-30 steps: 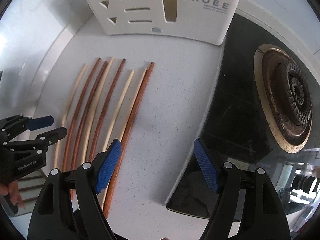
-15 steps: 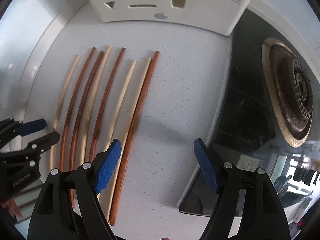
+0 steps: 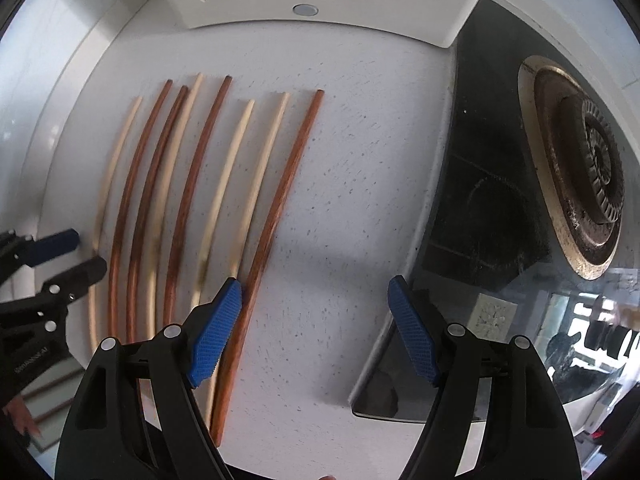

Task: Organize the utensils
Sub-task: 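Grasp a light chopstick with left tool while right tool grasps a reddish-brown one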

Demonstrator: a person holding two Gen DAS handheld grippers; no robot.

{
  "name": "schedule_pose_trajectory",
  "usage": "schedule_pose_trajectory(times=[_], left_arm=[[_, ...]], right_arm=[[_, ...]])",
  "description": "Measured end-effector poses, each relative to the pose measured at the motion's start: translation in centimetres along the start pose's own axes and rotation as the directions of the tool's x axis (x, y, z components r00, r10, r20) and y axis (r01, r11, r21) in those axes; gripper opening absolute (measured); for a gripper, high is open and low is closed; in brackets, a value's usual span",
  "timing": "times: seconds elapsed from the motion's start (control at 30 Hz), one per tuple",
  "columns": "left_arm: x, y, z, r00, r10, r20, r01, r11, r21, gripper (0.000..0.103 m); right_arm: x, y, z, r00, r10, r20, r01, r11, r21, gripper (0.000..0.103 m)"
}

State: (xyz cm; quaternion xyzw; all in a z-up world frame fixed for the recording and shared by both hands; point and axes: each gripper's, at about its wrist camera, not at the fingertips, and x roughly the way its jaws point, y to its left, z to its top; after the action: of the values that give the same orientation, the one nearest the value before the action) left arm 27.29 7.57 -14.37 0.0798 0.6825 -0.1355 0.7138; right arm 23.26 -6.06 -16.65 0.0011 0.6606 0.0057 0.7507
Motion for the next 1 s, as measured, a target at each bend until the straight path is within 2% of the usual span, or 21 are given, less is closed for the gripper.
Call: schedule_pose_trajectory(times=[0.03,0.13,0.23,0.27,0.3,0.37,0.4,0.63,0.7,0.9,0.93,1.0], left_arm=[[0.0,-0.1,0.0,1.0,0.005,-0.002,-0.005,1.0,0.002,0.043],[0.1,-0.1,0.4,0.999,0.039,-0.02,-0.039,0.999,-0.002,0.03],[0.2,0.3,0.7,0.999,0.021,-0.045,-0.022,0.999,-0.026,0.025],[0.2,0.3,0.8,0.998,0.026,-0.051,-0.027,0.999,-0.023,0.02],[0.3,0.4,0.9,0.998,0.027,-0.058,-0.028,0.999,-0.022,0.016],[0.5,0.5,1.3,0.997,0.022,-0.074,-0.023,0.999,-0.025,0.009],[0.5,0.4,1.5,0.996,0.015,-0.086,-0.017,1.0,-0.025,0.007],[1.0,0.1,2.2,0.992,0.015,-0.122,-0.016,1.0,-0.007,0.006],[1.1,0.1,2.4,0.992,0.016,-0.124,-0.017,1.0,-0.01,0.006],[1.1,-1.0,2.2,0.991,0.039,-0.126,-0.04,0.999,-0.005,0.006],[1.2,-1.3,2.1,0.991,0.039,-0.126,-0.04,0.999,-0.007,0.006],[1.3,-1.6,2.3,0.991,0.041,-0.127,-0.043,0.999,-0.009,0.006]], right_arm=[[-0.2,0.4,-0.4,1.0,-0.012,-0.001,0.012,1.0,-0.004,0.075],[-0.4,1.1,-0.2,1.0,-0.016,-0.016,0.017,1.0,0.01,0.075],[-0.4,1.1,0.4,0.998,-0.015,-0.054,0.015,1.0,0.005,0.075],[-0.6,1.1,0.6,0.998,-0.013,-0.066,0.014,1.0,0.001,0.07],[-0.4,1.3,1.8,0.998,-0.01,-0.07,0.01,1.0,0.001,0.058],[-0.7,1.2,2.4,0.997,0.013,-0.082,-0.012,1.0,0.014,0.045],[-0.9,1.1,2.7,0.996,0.025,-0.091,-0.023,0.999,0.028,0.043],[-1.2,0.7,3.8,0.991,0.029,-0.128,-0.022,0.998,0.053,0.025],[-0.6,-1.0,3.9,0.99,0.027,-0.137,-0.02,0.998,0.052,0.021],[-0.2,-0.9,4.5,0.989,0.0,-0.148,0.004,1.0,0.027,0.021],[0.1,-1.6,3.4,0.989,-0.001,-0.149,0.004,1.0,0.023,0.02],[0.4,-1.0,3.4,0.988,-0.002,-0.156,0.005,1.0,0.021,0.017]])
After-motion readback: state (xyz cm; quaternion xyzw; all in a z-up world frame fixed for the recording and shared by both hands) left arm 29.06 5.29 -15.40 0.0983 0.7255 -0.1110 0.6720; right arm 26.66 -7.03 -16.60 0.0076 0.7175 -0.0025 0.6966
